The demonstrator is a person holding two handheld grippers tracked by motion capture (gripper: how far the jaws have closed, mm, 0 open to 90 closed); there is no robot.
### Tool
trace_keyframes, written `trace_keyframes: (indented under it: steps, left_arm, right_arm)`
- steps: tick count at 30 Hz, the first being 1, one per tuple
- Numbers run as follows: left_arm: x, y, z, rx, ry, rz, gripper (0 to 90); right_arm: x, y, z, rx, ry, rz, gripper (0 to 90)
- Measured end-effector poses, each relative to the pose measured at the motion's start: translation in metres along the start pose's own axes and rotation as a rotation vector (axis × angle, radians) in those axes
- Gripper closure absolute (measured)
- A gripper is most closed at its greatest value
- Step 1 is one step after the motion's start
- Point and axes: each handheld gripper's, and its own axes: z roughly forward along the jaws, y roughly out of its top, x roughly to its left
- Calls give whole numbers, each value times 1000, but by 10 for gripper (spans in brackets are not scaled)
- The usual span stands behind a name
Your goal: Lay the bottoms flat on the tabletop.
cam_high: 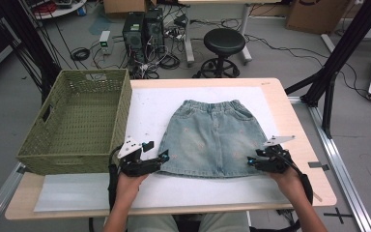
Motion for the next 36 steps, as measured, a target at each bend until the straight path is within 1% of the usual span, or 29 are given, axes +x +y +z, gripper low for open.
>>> trace_keyframes:
  steps: [1,2,3,5,7,8,10,12,13,14,16,19,21,22,24,26,27,30,31,33,36]
  left_arm:
    - [0,-1,0,-4,-12,-2,318]
    - [0,-2,0,4,-24,-1,347]
    - [0,-3,1,17,-29,2,383]
    - [-1,-5,4,39,-39,2,407]
    - [-3,-8,7,72,-59,18,465]
    - [-5,-9,9,88,-63,28,464]
    - [-7,-10,14,126,-50,51,474]
    - [-8,-13,17,169,-21,49,486]
    - [-9,-14,19,190,-5,55,503]
    - [-9,-15,20,211,3,54,505]
    - [-10,-18,21,249,30,60,506]
    - [-10,-20,22,289,58,66,506]
    - [-12,-21,21,299,64,72,509]
    - [-13,-21,21,305,70,85,516]
    - [-14,-22,19,313,67,99,522]
    - [-15,-21,16,312,64,93,528]
    - [-14,-21,14,300,61,84,528]
    - [-12,-17,6,226,45,52,490]
    - [-11,-13,4,193,42,49,479]
    - [-11,-8,1,142,37,48,443]
    - [-11,-3,-1,83,37,53,372]
  right_arm:
    - [-3,-3,-3,-9,-6,1,546]
    - [-6,-7,-6,-11,-10,12,548]
    - [-8,-10,-8,-7,-16,24,554]
    - [-14,-18,-10,11,-26,38,575]
    - [-16,-24,-13,8,-28,45,583]
    - [-17,-26,-15,10,-29,44,583]
    - [-17,-28,-19,18,-25,44,580]
    - [-18,-30,-22,12,-7,55,567]
    - [-19,-30,-24,-4,-1,62,559]
    - [-20,-30,-27,-25,0,69,550]
    - [-22,-28,-33,-65,-6,79,531]
    - [-23,-27,-38,-105,-21,88,510]
    - [-24,-27,-38,-118,-34,90,480]
    - [-25,-27,-38,-122,-42,92,467]
    - [-26,-27,-38,-135,-51,102,434]
    - [-27,-26,-40,-149,-56,106,409]
    - [-28,-25,-41,-154,-59,105,395]
    - [-29,-21,-42,-173,-65,117,360]
    - [-30,-20,-43,-177,-67,115,353]
    - [-30,-16,-43,-190,-63,120,332]
    - [-30,-11,-44,-200,-61,115,309]
